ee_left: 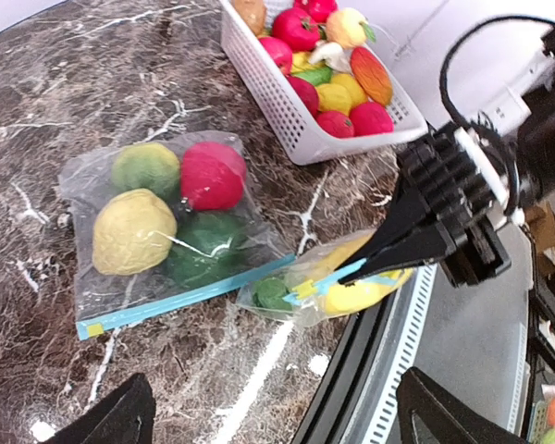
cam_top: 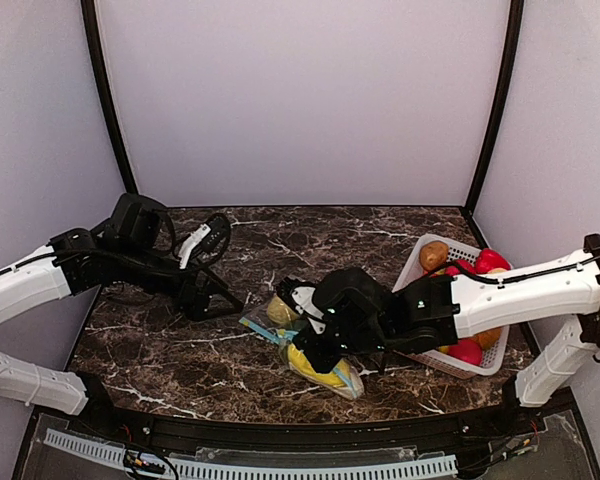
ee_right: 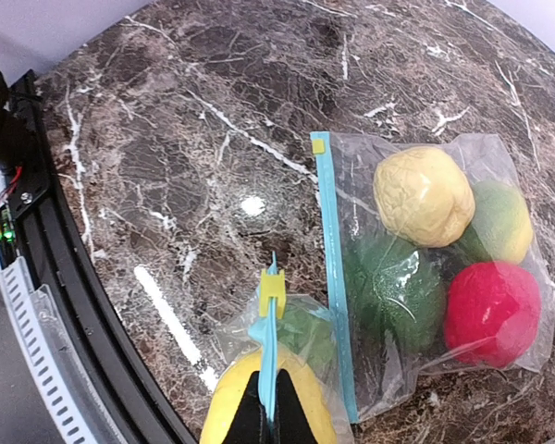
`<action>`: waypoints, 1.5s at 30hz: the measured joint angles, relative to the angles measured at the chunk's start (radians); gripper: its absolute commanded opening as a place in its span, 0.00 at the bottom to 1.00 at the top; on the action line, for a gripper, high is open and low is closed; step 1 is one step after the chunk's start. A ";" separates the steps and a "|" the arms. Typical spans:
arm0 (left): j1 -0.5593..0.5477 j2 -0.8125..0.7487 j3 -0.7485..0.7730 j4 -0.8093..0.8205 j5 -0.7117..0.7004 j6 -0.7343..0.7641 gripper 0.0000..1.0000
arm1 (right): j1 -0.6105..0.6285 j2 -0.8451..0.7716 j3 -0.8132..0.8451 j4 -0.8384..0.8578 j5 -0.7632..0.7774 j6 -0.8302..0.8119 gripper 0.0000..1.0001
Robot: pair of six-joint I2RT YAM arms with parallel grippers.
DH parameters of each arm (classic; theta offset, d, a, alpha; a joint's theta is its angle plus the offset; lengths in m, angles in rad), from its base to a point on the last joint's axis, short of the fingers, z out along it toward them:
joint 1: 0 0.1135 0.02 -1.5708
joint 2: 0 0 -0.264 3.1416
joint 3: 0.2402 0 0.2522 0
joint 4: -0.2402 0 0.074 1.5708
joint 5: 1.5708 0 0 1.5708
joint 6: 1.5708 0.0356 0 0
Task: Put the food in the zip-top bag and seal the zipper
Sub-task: Zip the zipper of the food storage bag, then place the zipper food storage bag at the corner of the board, then reset both arms
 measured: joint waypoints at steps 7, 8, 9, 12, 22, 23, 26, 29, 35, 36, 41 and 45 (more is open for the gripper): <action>0.108 -0.014 -0.055 0.045 -0.032 -0.082 0.92 | 0.043 0.144 0.107 -0.073 0.115 0.032 0.62; 0.121 -0.014 -0.064 0.052 -0.034 -0.090 0.93 | 0.048 0.160 0.119 -0.077 0.122 0.037 0.67; 0.129 -0.014 -0.071 0.056 -0.037 -0.095 0.93 | 0.053 0.172 0.127 -0.080 0.127 0.041 0.72; 0.156 -0.015 -0.080 0.069 -0.044 -0.105 0.94 | 0.056 0.182 0.131 -0.090 0.129 0.049 0.78; 0.256 -0.047 -0.095 0.135 -0.046 -0.137 0.95 | 0.060 0.106 0.132 -0.061 0.013 0.018 0.99; 0.264 -0.047 -0.095 0.137 -0.046 -0.139 0.95 | 0.060 0.089 0.132 -0.050 0.001 0.016 0.99; 0.302 -0.047 -0.095 0.142 -0.048 -0.142 0.96 | 0.056 0.042 0.132 -0.024 -0.026 0.013 0.99; 0.342 -0.048 -0.095 0.152 -0.056 -0.143 0.96 | 0.024 0.013 0.132 -0.018 -0.049 0.022 0.99; 0.448 -0.054 -0.114 0.191 -0.105 -0.147 0.98 | -0.172 -0.065 0.084 -0.043 -0.058 0.058 0.99; 0.470 -0.055 -0.120 0.196 -0.113 -0.148 0.98 | -0.212 -0.085 0.071 -0.054 -0.055 0.062 0.99; 0.622 -0.057 -0.163 0.233 -0.161 -0.161 0.99 | -0.458 -0.206 -0.013 -0.091 -0.089 0.068 0.99; 0.740 -0.059 -0.167 0.239 -0.188 -0.175 0.99 | -0.690 -0.298 -0.083 -0.114 -0.133 0.067 0.99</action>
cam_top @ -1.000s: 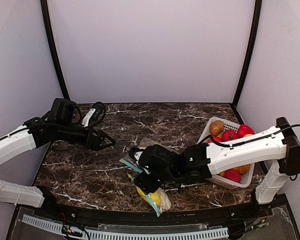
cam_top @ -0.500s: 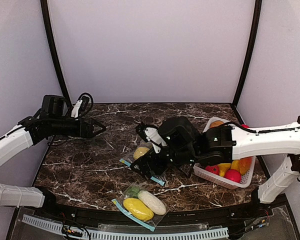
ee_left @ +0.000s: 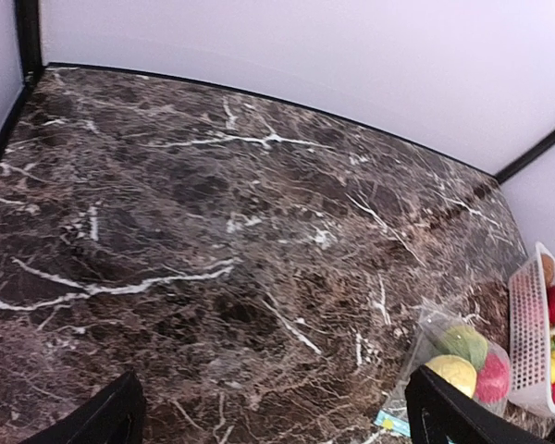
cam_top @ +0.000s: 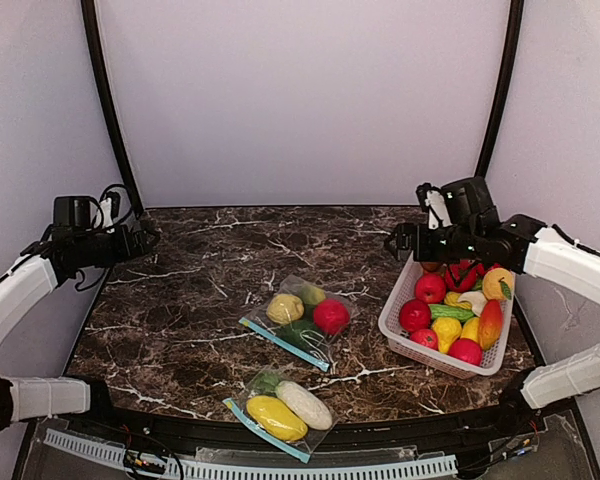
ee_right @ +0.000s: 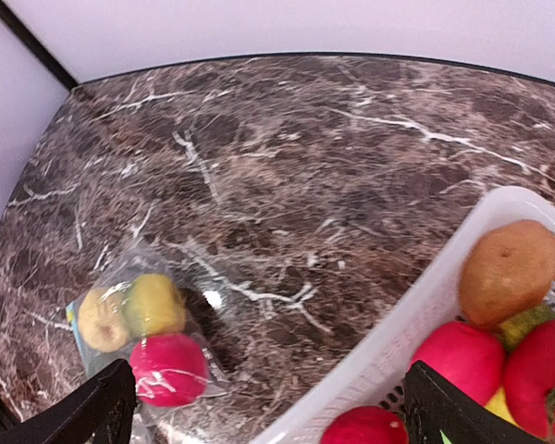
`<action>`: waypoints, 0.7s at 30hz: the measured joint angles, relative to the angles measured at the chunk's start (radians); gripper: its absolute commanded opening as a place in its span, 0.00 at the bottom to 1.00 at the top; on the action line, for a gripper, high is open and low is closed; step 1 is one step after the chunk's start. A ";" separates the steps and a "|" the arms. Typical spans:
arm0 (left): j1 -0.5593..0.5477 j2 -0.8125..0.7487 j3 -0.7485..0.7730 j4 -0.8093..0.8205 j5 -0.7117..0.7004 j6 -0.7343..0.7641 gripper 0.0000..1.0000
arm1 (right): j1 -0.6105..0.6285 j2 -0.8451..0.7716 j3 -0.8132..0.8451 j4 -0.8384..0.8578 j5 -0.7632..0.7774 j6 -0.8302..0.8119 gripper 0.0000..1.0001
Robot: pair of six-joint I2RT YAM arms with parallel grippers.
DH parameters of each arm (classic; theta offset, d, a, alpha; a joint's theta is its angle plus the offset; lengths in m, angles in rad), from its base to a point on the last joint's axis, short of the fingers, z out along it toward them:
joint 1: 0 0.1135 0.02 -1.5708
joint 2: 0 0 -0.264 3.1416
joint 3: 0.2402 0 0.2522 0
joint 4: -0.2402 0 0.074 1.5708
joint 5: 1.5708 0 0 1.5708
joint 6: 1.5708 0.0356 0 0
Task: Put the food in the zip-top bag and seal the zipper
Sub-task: Reset both arms
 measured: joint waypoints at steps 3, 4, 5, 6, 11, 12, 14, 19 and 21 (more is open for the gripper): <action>0.047 -0.003 0.018 -0.023 -0.046 0.019 0.99 | -0.121 -0.066 -0.048 -0.003 -0.025 -0.006 0.99; 0.052 -0.005 0.030 -0.037 -0.066 0.031 0.99 | -0.156 -0.092 -0.064 -0.005 -0.030 -0.010 0.99; 0.054 -0.010 0.045 -0.050 -0.092 0.049 0.99 | -0.196 -0.123 -0.084 -0.005 -0.029 -0.016 0.99; 0.054 -0.020 0.055 -0.057 -0.113 0.064 0.99 | -0.226 -0.152 -0.102 -0.004 -0.022 -0.026 0.99; 0.054 -0.121 0.049 -0.060 -0.200 0.116 0.99 | -0.303 -0.319 -0.235 0.071 0.040 -0.097 0.99; 0.054 -0.145 0.042 -0.056 -0.212 0.125 0.99 | -0.312 -0.346 -0.261 0.090 0.050 -0.109 0.99; 0.054 -0.196 0.024 -0.050 -0.234 0.142 0.99 | -0.326 -0.394 -0.309 0.127 0.065 -0.133 0.99; 0.054 -0.242 -0.001 -0.048 -0.262 0.165 0.99 | -0.338 -0.436 -0.354 0.178 0.085 -0.171 0.99; 0.054 -0.243 -0.005 -0.048 -0.270 0.171 0.99 | -0.338 -0.438 -0.363 0.192 0.088 -0.181 0.99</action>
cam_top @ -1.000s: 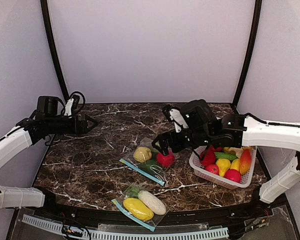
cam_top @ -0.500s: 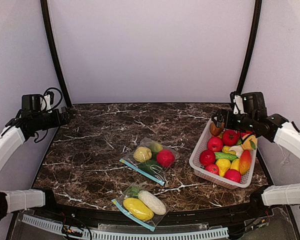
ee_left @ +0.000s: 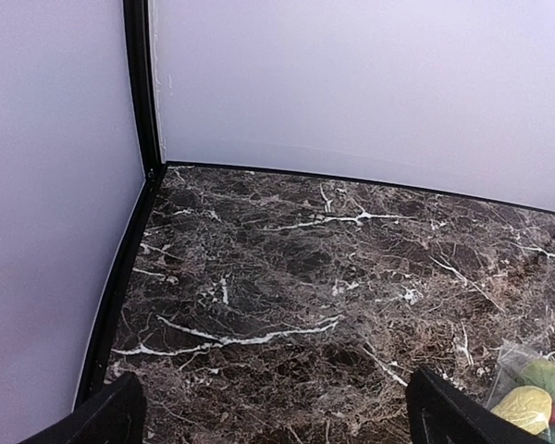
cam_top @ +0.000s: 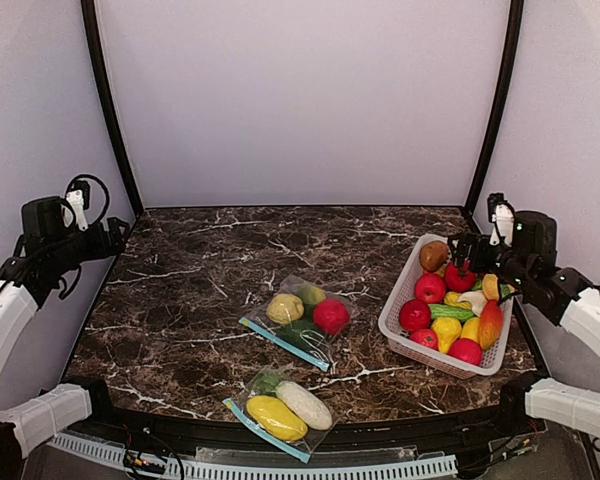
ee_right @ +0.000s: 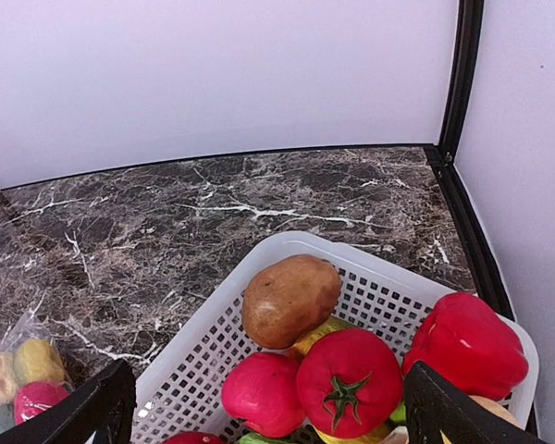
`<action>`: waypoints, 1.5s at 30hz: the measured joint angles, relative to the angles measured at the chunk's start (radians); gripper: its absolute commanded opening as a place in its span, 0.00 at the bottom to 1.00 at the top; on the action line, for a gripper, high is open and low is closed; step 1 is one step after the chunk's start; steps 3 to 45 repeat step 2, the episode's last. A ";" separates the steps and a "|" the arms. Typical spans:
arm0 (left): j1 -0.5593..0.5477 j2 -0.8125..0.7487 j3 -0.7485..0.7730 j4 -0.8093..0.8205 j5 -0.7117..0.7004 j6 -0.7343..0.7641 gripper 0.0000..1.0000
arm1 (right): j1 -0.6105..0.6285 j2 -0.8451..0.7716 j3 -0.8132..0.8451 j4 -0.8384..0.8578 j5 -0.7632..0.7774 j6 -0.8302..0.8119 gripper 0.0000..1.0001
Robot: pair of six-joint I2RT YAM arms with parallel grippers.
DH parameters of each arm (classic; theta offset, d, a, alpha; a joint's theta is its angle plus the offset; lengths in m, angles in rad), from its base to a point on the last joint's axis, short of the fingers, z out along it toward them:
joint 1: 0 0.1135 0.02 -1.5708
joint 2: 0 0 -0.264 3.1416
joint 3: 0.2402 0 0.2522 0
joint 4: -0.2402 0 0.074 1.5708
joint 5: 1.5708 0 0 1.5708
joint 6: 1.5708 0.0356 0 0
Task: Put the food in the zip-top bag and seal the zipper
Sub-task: Reset both arms
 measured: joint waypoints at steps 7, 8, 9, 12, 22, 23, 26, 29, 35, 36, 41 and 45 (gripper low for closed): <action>0.000 0.000 -0.002 0.000 -0.005 0.005 0.99 | 0.000 -0.007 -0.013 0.011 0.006 -0.011 0.98; 0.000 0.000 -0.002 0.000 -0.005 0.005 0.99 | 0.000 -0.007 -0.013 0.011 0.006 -0.011 0.98; 0.000 0.000 -0.002 0.000 -0.005 0.005 0.99 | 0.000 -0.007 -0.013 0.011 0.006 -0.011 0.98; 0.000 0.000 -0.002 0.000 -0.005 0.005 0.99 | 0.000 -0.007 -0.013 0.011 0.006 -0.011 0.98; 0.000 0.000 -0.002 0.000 -0.005 0.005 0.99 | 0.000 -0.007 -0.013 0.011 0.006 -0.011 0.98; 0.000 0.000 -0.002 0.000 -0.005 0.005 0.99 | 0.000 -0.007 -0.013 0.011 0.006 -0.011 0.98; 0.000 0.000 -0.002 0.000 -0.005 0.005 0.99 | 0.000 -0.007 -0.013 0.011 0.006 -0.011 0.98; 0.000 0.000 -0.002 0.000 -0.005 0.005 0.99 | 0.000 -0.007 -0.013 0.011 0.006 -0.011 0.98; 0.000 0.000 -0.002 0.000 -0.005 0.005 0.99 | 0.000 -0.007 -0.013 0.011 0.006 -0.011 0.98; 0.000 0.000 -0.002 0.000 -0.005 0.005 0.99 | 0.000 -0.007 -0.013 0.011 0.006 -0.011 0.98; 0.000 0.000 -0.002 0.000 -0.005 0.005 0.99 | 0.000 -0.007 -0.013 0.011 0.006 -0.011 0.98; 0.000 0.000 -0.002 0.000 -0.005 0.005 0.99 | 0.000 -0.007 -0.013 0.011 0.006 -0.011 0.98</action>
